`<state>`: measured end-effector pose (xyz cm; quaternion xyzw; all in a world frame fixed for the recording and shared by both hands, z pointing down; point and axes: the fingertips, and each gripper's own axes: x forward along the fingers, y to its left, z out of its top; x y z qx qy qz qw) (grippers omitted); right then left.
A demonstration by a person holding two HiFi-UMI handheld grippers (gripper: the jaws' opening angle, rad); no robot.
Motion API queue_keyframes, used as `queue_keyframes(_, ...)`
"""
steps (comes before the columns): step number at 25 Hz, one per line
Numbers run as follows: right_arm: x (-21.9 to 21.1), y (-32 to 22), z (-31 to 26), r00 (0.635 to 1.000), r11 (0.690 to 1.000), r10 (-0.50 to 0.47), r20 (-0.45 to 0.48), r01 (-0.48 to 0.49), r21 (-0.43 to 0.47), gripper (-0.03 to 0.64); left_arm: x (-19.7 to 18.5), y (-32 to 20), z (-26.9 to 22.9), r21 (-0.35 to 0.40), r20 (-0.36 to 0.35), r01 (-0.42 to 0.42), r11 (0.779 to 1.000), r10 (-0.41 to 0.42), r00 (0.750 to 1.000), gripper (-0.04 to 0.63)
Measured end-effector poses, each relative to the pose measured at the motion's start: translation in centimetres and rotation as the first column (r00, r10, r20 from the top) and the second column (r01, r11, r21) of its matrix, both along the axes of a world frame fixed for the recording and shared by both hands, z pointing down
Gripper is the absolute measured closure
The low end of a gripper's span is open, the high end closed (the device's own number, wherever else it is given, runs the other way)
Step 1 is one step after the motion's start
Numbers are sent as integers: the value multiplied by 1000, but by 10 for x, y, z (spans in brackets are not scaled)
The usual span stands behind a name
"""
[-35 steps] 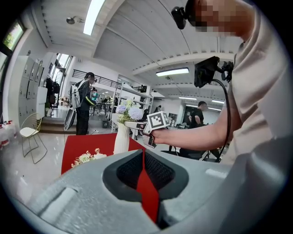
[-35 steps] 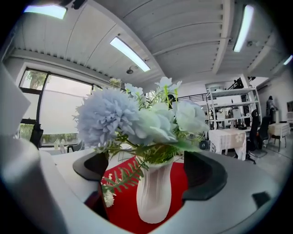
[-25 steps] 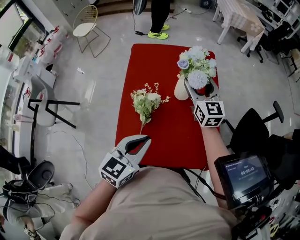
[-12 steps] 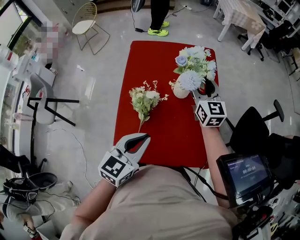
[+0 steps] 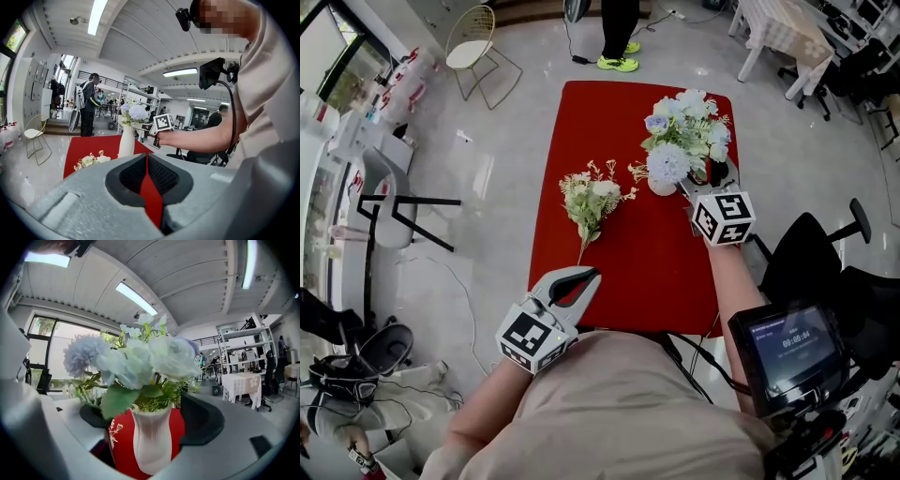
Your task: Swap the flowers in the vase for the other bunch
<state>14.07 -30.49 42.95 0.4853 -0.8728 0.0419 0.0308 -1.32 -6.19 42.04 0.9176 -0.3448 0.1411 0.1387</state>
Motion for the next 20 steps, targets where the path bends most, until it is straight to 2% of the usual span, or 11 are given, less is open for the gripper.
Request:
queue_keyframes(8,-8,-4,3,997,997,-79,-23,79,-4,198,2,8,3,-3,8,20,1000,-20,1000,588)
queue_keyframes(15,-9,-8,-6,998,998,-54,13,53,23,208,-5,9,1,-9,13,38,999,-38,999,588)
queue_keyframes(17,-7,-7,-9,999,998,-44,23,43,35,273,-5,10,1,-9,13,46,999,-46,999,588)
queue_keyframes(20,-2,-5,-14,1000,998,-8,28,7,57,415,-10,10,-2,-6,7,67,998,-67,998,588)
